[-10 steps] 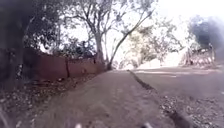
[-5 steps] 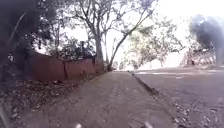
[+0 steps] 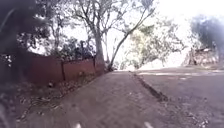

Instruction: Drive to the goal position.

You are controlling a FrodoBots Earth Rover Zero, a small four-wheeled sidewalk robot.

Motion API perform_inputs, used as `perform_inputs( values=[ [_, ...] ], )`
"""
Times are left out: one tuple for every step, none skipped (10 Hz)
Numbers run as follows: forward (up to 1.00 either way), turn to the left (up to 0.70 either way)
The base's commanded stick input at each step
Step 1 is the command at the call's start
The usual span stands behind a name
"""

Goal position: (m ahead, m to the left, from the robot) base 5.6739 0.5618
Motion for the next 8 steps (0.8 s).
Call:
perform_inputs(
  values=[
    [0.70,0.00],
    [0.70,-0.25],
    [0.70,-0.35],
    [0.70,-0.35],
    [0.70,-0.35],
    [0.70,-0.35],
    [0.70,-0.35],
    [0.70,0.00]
  ],
)
